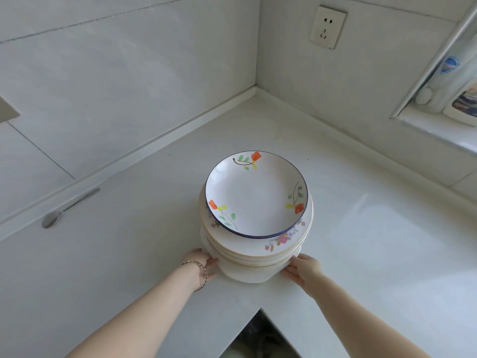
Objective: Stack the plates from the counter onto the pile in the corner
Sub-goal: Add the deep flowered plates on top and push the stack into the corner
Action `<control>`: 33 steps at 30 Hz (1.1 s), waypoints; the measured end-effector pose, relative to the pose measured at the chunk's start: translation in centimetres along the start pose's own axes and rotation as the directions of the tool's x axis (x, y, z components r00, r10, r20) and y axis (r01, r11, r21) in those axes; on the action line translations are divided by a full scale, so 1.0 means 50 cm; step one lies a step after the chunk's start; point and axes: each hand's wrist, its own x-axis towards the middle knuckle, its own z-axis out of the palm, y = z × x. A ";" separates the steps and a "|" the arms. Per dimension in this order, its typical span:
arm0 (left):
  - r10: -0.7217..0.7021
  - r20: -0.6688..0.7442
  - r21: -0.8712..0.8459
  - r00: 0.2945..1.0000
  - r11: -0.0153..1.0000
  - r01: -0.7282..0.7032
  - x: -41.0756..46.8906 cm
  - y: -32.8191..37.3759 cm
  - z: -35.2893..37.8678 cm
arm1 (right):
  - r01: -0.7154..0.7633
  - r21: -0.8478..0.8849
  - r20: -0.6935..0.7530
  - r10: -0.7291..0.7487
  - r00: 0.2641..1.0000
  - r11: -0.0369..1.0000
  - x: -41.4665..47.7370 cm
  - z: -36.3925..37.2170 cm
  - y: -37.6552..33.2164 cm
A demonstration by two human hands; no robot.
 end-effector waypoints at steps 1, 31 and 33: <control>-0.004 0.024 0.032 1.000 0.999 0.003 0.002 -0.007 0.001 | 0.014 0.000 -0.009 -0.014 1.000 1.000 0.002 0.002 0.002; 0.121 -0.168 -0.077 0.978 0.988 -0.135 0.137 0.185 0.179 | 0.148 -0.074 -0.023 -0.150 0.988 0.986 0.210 0.062 -0.245; 0.122 -0.151 -0.121 0.981 0.983 -0.140 0.164 0.225 0.200 | 0.158 -0.055 -0.012 -0.159 0.987 0.986 0.236 0.076 -0.284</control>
